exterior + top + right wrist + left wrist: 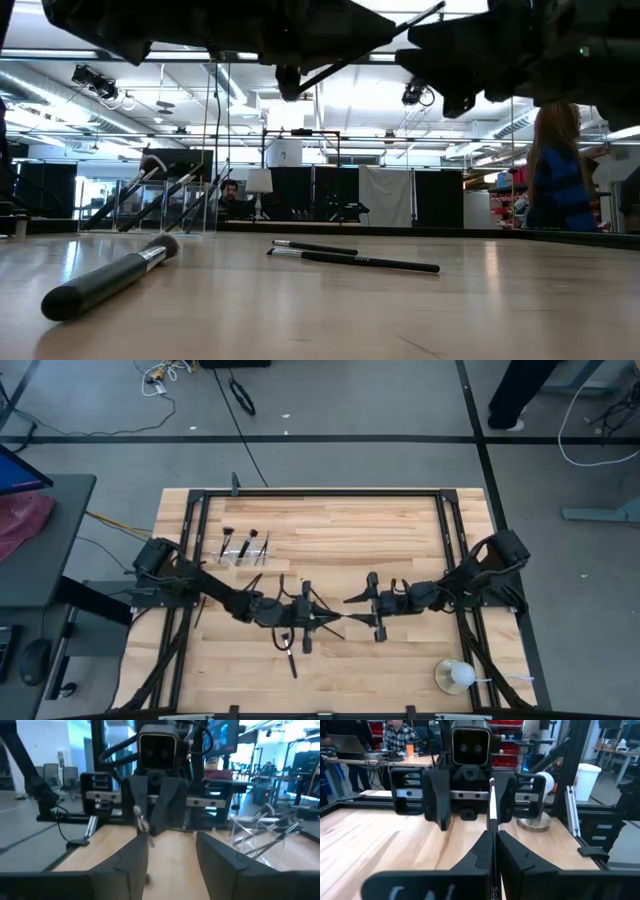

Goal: Put items in baskets/containers
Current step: Put the eyeshadow brush into the transparent organizer

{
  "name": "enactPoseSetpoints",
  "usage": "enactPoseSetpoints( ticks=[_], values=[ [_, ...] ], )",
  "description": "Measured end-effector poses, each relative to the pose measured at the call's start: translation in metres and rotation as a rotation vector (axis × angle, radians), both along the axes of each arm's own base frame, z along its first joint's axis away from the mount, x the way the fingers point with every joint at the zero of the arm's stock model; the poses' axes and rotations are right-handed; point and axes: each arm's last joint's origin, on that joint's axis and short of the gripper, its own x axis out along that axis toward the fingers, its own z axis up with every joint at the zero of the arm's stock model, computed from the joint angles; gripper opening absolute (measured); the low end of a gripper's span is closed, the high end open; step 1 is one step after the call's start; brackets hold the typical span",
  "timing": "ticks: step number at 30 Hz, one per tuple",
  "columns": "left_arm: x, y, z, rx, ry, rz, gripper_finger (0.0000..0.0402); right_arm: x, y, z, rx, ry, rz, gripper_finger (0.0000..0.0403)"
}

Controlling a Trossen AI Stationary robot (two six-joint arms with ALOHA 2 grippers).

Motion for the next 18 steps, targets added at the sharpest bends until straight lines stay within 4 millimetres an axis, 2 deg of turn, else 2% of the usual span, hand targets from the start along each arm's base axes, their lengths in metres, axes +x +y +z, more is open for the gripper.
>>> enactPoseSetpoints(
  ticks=[7,16,18],
  values=[
    [0.0015,0.0007,0.0008,0.004,0.007,0.011,0.0017,-0.0032,0.0043,0.0087,0.0,-0.036,0.061,0.0124],
    [0.0032,0.0054,0.0005,-0.011,0.009,0.024,0.002,-0.0033,0.0047,0.0086,-0.004,-0.033,0.063,0.0018],
    [0.0035,0.0063,0.0002,-0.012,0.012,0.027,0.002,-0.0034,0.0049,0.0084,-0.005,-0.031,0.063,0.001]
  ],
)
